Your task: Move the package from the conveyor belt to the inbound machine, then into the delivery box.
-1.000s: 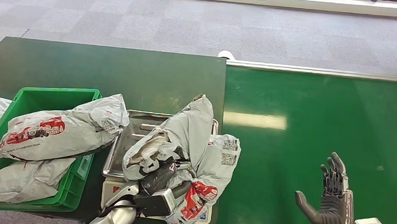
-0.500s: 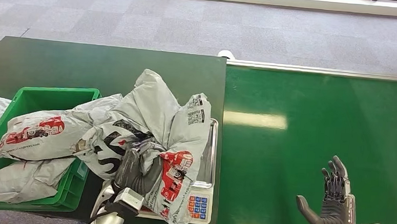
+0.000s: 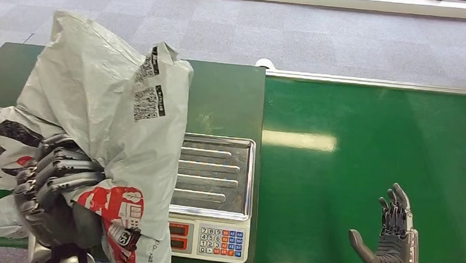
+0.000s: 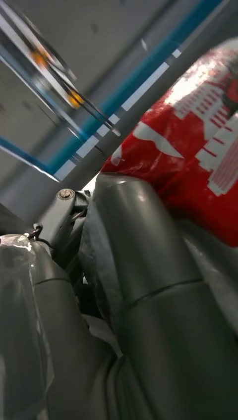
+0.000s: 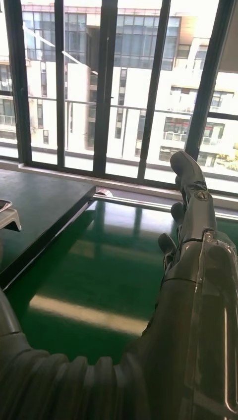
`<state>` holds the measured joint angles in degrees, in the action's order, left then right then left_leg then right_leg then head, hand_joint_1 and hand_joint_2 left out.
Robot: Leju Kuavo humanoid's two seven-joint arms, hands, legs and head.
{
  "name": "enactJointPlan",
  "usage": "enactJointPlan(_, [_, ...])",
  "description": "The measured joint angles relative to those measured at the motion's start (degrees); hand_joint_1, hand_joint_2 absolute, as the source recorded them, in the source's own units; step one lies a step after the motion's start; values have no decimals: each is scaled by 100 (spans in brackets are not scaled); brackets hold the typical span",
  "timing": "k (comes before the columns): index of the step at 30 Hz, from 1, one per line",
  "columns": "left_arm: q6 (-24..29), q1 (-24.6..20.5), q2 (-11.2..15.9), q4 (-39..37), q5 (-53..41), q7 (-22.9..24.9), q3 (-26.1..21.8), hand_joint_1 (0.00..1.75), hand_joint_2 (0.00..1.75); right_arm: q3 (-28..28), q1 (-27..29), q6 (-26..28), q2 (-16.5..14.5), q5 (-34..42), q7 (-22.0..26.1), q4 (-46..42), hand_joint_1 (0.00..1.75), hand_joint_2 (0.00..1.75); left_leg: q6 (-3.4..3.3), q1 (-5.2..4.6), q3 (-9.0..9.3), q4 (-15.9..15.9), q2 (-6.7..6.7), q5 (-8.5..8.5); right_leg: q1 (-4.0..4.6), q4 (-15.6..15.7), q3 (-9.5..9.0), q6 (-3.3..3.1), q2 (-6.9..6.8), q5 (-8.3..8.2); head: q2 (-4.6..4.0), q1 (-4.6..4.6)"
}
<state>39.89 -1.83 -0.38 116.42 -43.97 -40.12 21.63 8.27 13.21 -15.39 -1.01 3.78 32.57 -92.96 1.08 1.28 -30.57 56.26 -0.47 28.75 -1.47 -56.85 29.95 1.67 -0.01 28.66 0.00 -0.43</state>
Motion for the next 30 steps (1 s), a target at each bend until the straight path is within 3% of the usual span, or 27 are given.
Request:
enactJointPlan(5, [0,-121,-103,559,-774,1,-455,175,0,-57,-42,104,90,74,42,61,0,175,0,0,5,0,0,-1,0,-1,-3,0,0,0,0,-1])
enactJointPlan(13, [0,-250,-234,879,-1203,1,-879,175,0,-125,-75,182,146,101,57,118,0,175,0,0,4,0,0,0,0,-1,-1,0,1,0,0,-1])
enactJointPlan(24, [0,-331,-309,913,-1499,1,-1132,175,0,-143,-87,222,169,125,57,133,0,175,0,0,5,0,-1,-1,0,-2,-1,0,1,0,0,-1])
enactJointPlan(30, [-3,-451,-452,528,-1865,3,-1664,175,0,-144,-58,392,200,179,84,132,0,175,0,0,9,0,0,0,0,-1,2,0,1,0,0,-1])
